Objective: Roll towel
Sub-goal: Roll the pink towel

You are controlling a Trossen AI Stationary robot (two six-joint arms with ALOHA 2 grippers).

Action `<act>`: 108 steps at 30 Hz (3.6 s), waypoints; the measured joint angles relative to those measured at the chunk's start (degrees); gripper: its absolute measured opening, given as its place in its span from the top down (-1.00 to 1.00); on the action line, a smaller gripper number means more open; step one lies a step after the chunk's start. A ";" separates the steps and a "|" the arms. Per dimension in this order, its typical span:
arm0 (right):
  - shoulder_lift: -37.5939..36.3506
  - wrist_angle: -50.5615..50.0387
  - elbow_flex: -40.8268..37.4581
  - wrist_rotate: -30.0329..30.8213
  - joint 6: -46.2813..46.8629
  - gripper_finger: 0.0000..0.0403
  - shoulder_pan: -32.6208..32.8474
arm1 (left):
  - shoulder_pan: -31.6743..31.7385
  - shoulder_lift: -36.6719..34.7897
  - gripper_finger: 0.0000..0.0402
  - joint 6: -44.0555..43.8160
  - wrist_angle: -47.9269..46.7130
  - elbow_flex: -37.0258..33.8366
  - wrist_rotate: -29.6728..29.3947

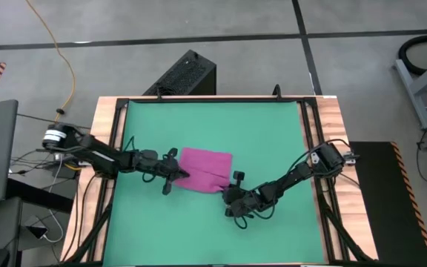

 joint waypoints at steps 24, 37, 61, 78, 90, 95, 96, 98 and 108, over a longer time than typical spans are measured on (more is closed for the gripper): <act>-11.03 -9.78 -0.11 -18.26 3.05 0.89 -2.10 | 2.06 12.67 1.00 3.61 -2.09 0.35 -0.09; -13.97 -9.22 -0.09 -44.83 24.84 0.89 -14.57 | 2.13 12.60 1.00 2.48 -3.80 0.31 3.45; -16.87 -13.54 0.11 -40.48 31.59 0.89 -18.34 | 2.16 12.69 1.00 -4.40 -5.77 1.79 14.84; -12.52 -15.05 0.33 -38.20 34.97 0.89 -18.27 | 1.67 4.11 1.00 -12.98 -7.15 2.34 22.70; -12.52 -15.90 0.25 -38.59 36.71 0.89 -18.27 | -3.93 -18.97 1.00 -15.83 -30.23 4.33 11.85; -12.48 -15.89 0.22 -38.64 36.62 0.89 -18.27 | -10.53 -22.06 1.00 -4.61 -38.57 9.33 -3.85; -12.48 -15.78 0.17 -38.66 36.58 0.89 -18.27 | -11.93 -21.31 1.00 -2.46 -40.12 10.25 -5.51; -12.48 -15.79 0.18 -38.64 36.52 0.89 -18.27 | -14.71 -18.94 1.00 0.67 -40.47 11.74 -6.89; -12.41 -15.84 0.15 -38.69 36.48 0.89 -18.27 | -20.30 -3.87 1.00 10.73 -42.46 21.72 -16.58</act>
